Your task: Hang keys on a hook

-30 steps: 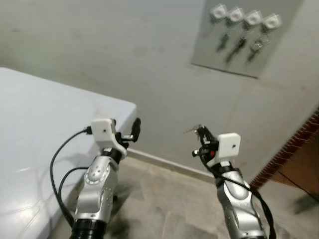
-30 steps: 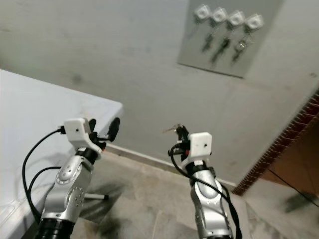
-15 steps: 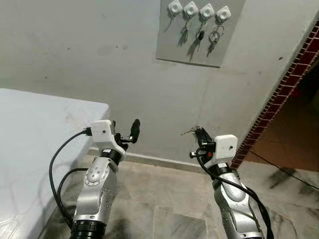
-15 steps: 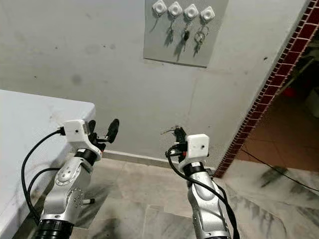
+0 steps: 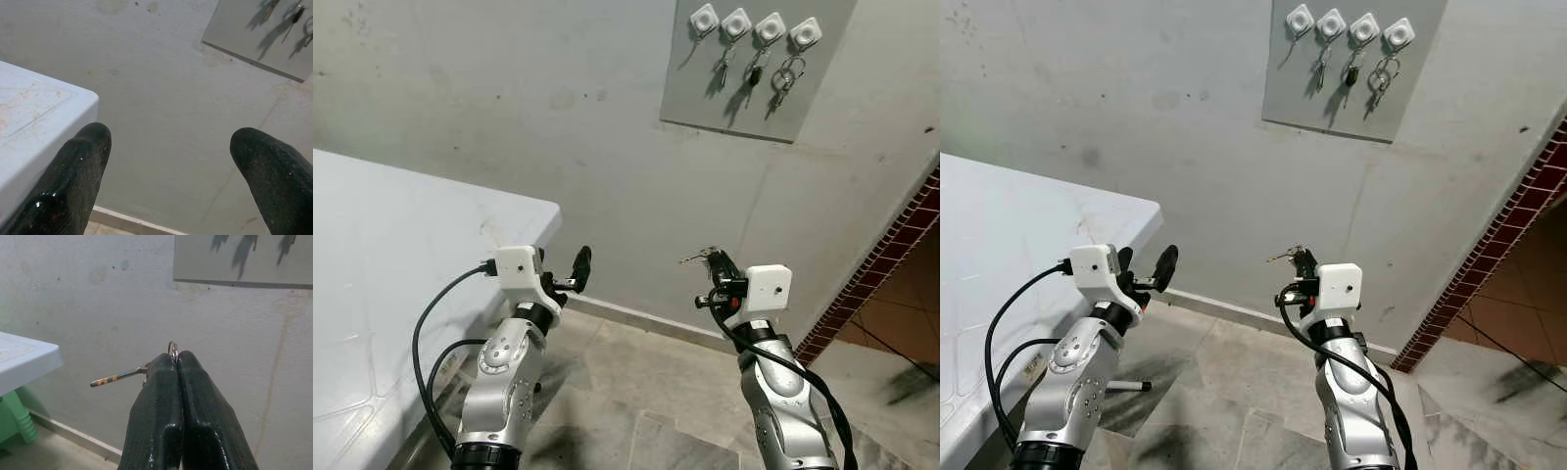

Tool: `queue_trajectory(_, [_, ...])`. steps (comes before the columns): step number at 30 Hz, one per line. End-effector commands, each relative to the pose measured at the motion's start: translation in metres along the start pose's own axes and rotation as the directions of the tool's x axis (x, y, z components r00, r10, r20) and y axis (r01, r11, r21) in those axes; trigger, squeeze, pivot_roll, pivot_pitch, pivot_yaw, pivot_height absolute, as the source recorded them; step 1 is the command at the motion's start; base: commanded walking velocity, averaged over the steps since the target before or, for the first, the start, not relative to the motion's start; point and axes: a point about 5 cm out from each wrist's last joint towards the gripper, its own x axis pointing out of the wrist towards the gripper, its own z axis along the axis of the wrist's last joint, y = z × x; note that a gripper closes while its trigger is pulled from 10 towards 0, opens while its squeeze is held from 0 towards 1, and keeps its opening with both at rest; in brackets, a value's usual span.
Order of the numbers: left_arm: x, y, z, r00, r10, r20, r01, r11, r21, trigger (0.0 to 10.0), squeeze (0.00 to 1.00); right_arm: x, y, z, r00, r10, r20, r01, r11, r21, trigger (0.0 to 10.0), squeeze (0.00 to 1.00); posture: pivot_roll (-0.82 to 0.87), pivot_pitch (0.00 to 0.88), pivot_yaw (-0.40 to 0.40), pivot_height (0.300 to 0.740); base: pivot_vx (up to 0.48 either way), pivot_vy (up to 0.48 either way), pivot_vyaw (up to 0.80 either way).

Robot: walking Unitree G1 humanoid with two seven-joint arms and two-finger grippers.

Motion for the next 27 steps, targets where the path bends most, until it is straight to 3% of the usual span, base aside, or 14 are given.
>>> queue_trajectory(1, [0.0018,-0.0008,0.0066,1.000,-0.013,0.016,0.013,1.000,0.005,10.0,0.00,0.0009,-0.0010,0.0071,1.000,-0.004,0.029,0.004,1.000,0.002,10.0,0.00,0.01,0.000,-0.031,0.736,0.000,0.000,0.00])
queue_trajectory(6, [0.0025,-0.0016,0.0074,1.000,-0.014,0.019,0.014,1.000,-0.003,10.0,0.00,0.0010,-0.0001,0.0070,1.000,-0.005,0.029,0.004,1.000,0.008,10.0,0.00,0.01,0.000,-0.031,0.736,0.000,0.000,0.00])
queue_trajectory(27, [0.0015,-0.0048,0.0078,0.999,-0.026,0.020,0.026,1.000,-0.015,10.0,0.00,-0.0005,0.0027,0.0071,1.000,0.000,0.028,0.000,1.000,0.014,10.0,0.00,0.01,0.000,-0.032,0.736,0.293,0.000,0.00])
